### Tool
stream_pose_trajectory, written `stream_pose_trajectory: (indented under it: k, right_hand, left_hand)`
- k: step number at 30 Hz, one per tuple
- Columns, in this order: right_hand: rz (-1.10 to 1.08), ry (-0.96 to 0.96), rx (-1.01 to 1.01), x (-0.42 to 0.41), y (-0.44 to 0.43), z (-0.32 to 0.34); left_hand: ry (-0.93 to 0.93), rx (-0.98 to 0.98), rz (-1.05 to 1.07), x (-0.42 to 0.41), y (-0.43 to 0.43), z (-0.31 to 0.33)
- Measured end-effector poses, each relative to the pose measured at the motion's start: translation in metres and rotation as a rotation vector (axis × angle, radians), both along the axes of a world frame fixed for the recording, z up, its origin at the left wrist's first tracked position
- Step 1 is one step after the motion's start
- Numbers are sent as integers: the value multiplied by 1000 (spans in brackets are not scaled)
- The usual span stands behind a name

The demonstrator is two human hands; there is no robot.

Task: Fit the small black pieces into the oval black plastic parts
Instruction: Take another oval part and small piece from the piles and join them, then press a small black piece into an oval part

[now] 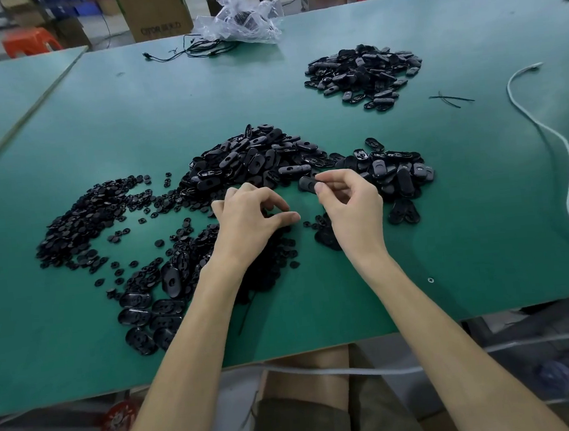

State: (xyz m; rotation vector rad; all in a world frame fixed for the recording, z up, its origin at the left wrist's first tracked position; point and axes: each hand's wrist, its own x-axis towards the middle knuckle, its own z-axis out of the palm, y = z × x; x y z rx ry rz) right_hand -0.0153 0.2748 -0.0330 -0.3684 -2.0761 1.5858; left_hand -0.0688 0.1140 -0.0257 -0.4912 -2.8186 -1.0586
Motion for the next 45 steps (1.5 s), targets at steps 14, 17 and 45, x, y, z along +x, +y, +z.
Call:
stream_pose_trajectory:
  k: [14, 17, 45]
  right_hand:
    - [7, 0, -1, -1, -1, -1]
    - [9, 4, 4, -1, -2, -1]
    - [35, -3, -4, 5, -7, 3]
  left_hand:
    - [81, -41, -60, 1, 1, -5]
    - [91, -42, -55, 0, 0, -6]
    - [-16, 461, -76, 3, 1, 4]
